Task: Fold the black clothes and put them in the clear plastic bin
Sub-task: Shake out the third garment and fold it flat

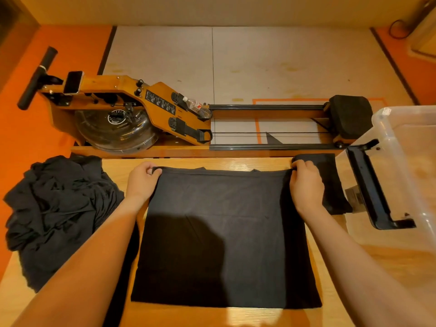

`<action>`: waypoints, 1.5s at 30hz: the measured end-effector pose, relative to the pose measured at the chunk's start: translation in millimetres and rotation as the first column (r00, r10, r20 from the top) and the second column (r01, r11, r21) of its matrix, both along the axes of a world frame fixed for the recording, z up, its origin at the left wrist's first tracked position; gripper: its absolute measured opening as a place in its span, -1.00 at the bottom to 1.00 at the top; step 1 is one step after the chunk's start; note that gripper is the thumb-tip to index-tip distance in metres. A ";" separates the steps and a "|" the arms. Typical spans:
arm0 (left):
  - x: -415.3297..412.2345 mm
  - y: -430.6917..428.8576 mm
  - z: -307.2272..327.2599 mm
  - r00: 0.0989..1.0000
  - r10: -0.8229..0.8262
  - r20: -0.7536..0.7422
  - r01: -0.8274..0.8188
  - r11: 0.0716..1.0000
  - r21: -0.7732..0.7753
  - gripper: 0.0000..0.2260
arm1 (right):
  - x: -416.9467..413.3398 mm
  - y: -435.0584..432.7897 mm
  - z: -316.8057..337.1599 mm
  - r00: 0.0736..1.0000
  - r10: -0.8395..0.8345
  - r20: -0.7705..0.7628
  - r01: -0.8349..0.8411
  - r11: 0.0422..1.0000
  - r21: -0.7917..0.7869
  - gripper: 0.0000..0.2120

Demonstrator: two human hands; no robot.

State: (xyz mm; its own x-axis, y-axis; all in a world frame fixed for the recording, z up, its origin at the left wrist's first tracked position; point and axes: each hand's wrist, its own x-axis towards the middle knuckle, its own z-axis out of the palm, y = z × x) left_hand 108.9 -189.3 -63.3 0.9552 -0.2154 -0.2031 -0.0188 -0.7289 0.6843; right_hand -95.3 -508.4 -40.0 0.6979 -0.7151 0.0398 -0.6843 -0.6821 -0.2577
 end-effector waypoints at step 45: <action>40.7 -11.9 177.5 0.849 -0.468 0.247 0.457 0.883 0.104 -0.89 | 64.7 -24.7 137.2 0.819 0.510 0.264 -0.553 0.825 0.121 -0.82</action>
State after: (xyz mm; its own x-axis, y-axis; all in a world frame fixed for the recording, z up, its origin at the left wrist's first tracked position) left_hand 149.5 -201.2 114.2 0.7664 -0.6422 0.0179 -0.5315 -0.6181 0.5792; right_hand -30.6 -533.1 97.2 0.9604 -0.2433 0.1360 -0.1428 -0.8486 -0.5094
